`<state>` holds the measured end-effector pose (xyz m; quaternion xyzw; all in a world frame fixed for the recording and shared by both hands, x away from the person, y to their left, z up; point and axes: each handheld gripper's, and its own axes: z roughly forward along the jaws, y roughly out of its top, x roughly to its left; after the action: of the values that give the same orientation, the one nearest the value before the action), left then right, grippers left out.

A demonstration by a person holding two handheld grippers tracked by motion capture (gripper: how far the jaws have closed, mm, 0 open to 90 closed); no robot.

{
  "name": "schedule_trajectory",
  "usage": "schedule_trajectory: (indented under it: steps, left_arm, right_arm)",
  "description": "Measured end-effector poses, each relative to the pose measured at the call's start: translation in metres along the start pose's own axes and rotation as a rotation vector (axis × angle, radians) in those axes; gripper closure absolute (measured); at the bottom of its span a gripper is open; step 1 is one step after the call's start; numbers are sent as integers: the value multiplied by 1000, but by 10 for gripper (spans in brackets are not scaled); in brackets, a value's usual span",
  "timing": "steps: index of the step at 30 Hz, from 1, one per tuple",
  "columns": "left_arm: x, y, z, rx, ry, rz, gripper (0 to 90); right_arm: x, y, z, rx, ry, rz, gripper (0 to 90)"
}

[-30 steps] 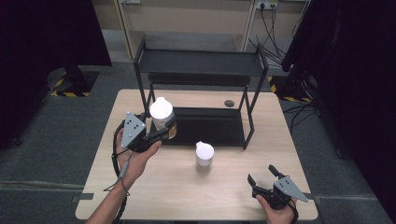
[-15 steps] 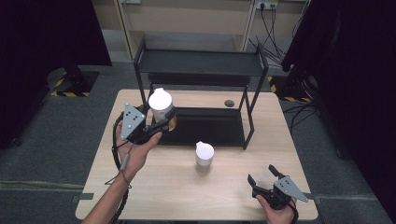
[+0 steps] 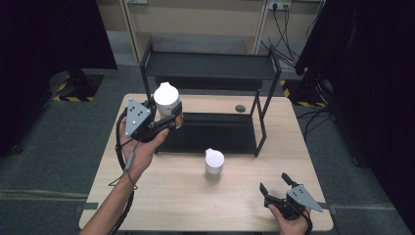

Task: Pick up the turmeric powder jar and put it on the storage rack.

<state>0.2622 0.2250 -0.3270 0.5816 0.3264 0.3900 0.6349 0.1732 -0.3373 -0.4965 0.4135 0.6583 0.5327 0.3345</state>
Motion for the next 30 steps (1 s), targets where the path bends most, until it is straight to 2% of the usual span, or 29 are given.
schedule_trajectory:
  steps: [15, 30]
  left_arm:
    - [3, 21, 15, -22, 19, 7, 306]
    - [6, 36, 28, -21, 35, 7, 306]
  right_arm:
    - [-1, 0, 0, 2, 4, 2, 74]
    - [-1, 1, 0, 4, 5, 2, 74]
